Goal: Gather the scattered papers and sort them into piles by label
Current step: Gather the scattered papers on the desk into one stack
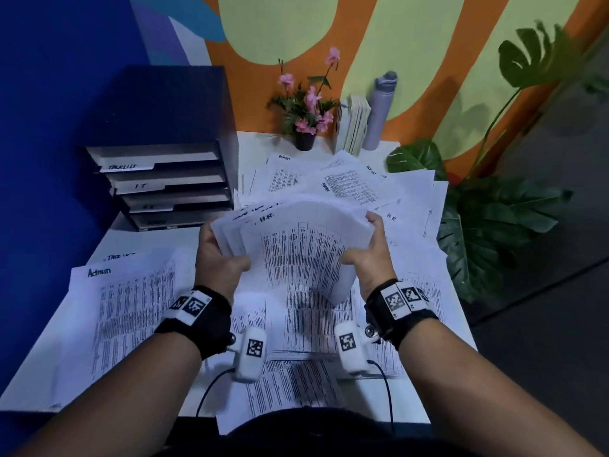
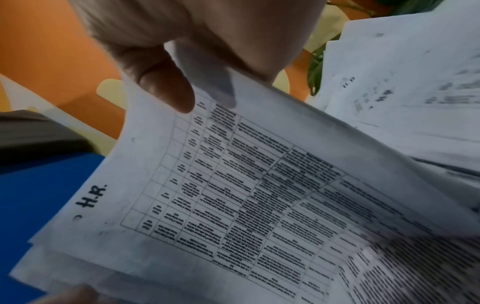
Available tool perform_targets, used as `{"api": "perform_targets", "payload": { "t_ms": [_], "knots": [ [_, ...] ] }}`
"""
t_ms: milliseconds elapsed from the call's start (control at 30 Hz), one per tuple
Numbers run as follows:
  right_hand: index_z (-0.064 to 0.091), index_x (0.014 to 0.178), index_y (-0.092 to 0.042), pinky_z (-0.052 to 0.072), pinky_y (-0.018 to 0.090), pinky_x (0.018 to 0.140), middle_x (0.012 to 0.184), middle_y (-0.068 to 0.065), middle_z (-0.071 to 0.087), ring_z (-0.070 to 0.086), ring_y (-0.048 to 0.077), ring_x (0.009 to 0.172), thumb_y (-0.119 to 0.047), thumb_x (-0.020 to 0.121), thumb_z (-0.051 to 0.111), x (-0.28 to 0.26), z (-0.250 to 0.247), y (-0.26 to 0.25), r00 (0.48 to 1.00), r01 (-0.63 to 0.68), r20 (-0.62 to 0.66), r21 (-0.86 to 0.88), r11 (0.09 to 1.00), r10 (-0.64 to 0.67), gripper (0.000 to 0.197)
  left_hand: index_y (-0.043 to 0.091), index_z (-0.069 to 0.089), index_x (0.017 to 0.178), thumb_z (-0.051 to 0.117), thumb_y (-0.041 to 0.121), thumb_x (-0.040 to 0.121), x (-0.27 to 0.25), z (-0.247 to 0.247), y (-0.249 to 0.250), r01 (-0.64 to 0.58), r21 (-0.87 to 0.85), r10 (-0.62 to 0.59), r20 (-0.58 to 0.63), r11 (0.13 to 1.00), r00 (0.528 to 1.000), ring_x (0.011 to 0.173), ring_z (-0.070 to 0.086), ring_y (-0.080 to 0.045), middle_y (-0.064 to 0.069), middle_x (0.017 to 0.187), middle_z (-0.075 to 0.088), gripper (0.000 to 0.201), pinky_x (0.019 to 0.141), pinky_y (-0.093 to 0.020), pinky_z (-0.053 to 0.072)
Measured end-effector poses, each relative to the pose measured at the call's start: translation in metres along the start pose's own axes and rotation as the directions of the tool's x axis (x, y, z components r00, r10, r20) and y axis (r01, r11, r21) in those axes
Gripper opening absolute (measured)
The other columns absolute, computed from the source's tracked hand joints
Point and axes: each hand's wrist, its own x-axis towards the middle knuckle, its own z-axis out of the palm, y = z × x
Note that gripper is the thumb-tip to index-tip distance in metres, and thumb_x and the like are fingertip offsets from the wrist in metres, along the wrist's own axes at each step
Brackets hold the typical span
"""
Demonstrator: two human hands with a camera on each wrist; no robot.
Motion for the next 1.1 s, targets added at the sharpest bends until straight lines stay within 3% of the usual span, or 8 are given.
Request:
{"api": "perform_targets", "payload": {
  "t_ms": [100, 200, 300, 567, 700, 833, 1000, 1100],
  "knots": [
    [0.058, 0.102, -0.025, 0.05, 0.029, 0.064, 0.089, 0.001, 0.061, 0.058, 0.019, 0.081, 0.014, 0.053, 0.054, -0.002, 0.004, 0.009, 0.994, -0.11, 0.006, 0.036, 0.993, 0.11, 0.063, 0.05, 0.049, 0.102, 0.05, -0.02, 0.066, 0.006, 0.003, -0.019, 0.111, 0.067, -0.11, -0.012, 0.992, 0.994, 0.094, 0.056, -0.028, -0.006, 0.101, 0.06, 0.078, 0.079, -0.042, 0.05],
    [0.058, 0.096, -0.02, 0.053, 0.029, 0.061, 0.094, 0.006, 0.062, 0.06, 0.022, 0.089, 0.025, 0.062, 0.053, -0.005, 0.011, 0.015, 0.988, -0.149, 0.041, 0.028, 0.988, 0.148, 0.057, 0.028, 0.046, 0.123, 0.055, -0.016, 0.077, 0.011, 0.009, -0.031, 0.138, 0.125, -0.138, -0.009, 0.983, 0.99, 0.099, 0.057, -0.025, 0.001, 0.104, 0.061, 0.064, 0.085, -0.035, 0.049],
    [0.06, 0.1, -0.017, 0.053, 0.032, 0.07, 0.097, 0.01, 0.063, 0.06, 0.026, 0.091, 0.011, 0.058, 0.066, -0.005, 0.017, 0.019, 0.985, -0.17, 0.028, 0.001, 0.985, 0.17, 0.051, 0.014, 0.046, 0.133, 0.055, 0.0, 0.09, 0.016, 0.013, -0.034, 0.108, 0.269, -0.11, -0.007, 0.957, 0.994, 0.082, 0.059, -0.018, -0.004, 0.095, 0.062, 0.045, 0.067, -0.025, 0.048],
    [0.058, 0.092, -0.028, 0.056, 0.031, 0.075, 0.091, 0.007, 0.064, 0.063, 0.025, 0.086, -0.011, 0.09, 0.066, -0.01, -0.004, 0.033, 0.98, -0.17, 0.06, -0.224, 0.96, 0.188, 0.019, 0.021, 0.056, 0.114, 0.057, 0.011, 0.094, 0.017, -0.011, -0.029, 0.087, 0.241, -0.084, -0.022, 0.967, 0.996, 0.103, 0.062, -0.019, 0.003, 0.11, 0.066, 0.022, 0.093, -0.037, 0.049],
    [0.053, 0.086, -0.032, 0.05, 0.014, 0.074, 0.085, -0.017, 0.063, 0.061, -0.003, 0.078, -0.007, 0.09, 0.065, -0.008, 0.003, 0.035, 0.994, -0.104, 0.01, -0.225, 0.969, 0.109, 0.029, 0.03, 0.046, 0.129, 0.057, 0.013, 0.094, -0.002, -0.029, -0.051, 0.175, 0.365, -0.227, 0.103, 0.914, 0.968, 0.117, 0.056, -0.019, 0.005, 0.125, 0.061, 0.04, 0.104, -0.043, 0.042],
    [0.059, 0.107, -0.024, 0.058, 0.043, 0.083, 0.097, 0.002, 0.07, 0.068, 0.021, 0.091, -0.019, 0.09, 0.066, -0.009, 0.02, 0.045, 0.981, -0.086, 0.124, -0.398, 0.913, 0.147, 0.019, 0.022, 0.048, 0.133, 0.05, 0.008, 0.097, -0.013, -0.051, -0.053, 0.236, 0.441, -0.23, -0.068, 0.866, 0.971, 0.109, 0.054, -0.019, 0.001, 0.125, 0.059, 0.04, 0.094, -0.034, 0.043],
    [0.05, 0.127, -0.02, 0.054, 0.038, 0.059, 0.1, 0.018, 0.066, 0.068, 0.024, 0.068, -0.006, 0.097, 0.053, -0.008, 0.031, 0.058, 0.948, -0.148, 0.19, -0.44, 0.886, 0.253, 0.033, 0.017, 0.047, 0.135, 0.046, 0.004, 0.096, 0.0, -0.117, -0.044, 0.284, 0.574, -0.186, -0.226, 0.768, 0.956, 0.106, 0.056, -0.028, -0.012, 0.126, 0.058, 0.042, 0.092, -0.037, 0.045],
    [0.051, 0.125, -0.022, 0.058, 0.042, 0.067, 0.104, 0.017, 0.067, 0.07, 0.027, 0.077, -0.008, 0.096, 0.054, -0.005, 0.027, 0.072, 0.943, -0.134, 0.192, -0.526, 0.84, 0.271, 0.032, 0.016, 0.045, 0.136, 0.045, 0.001, 0.093, 0.006, -0.167, -0.048, 0.352, 0.62, -0.179, -0.324, 0.701, 0.929, 0.111, 0.056, -0.036, -0.017, 0.126, 0.058, 0.045, 0.095, -0.039, 0.044]
  ]
}}
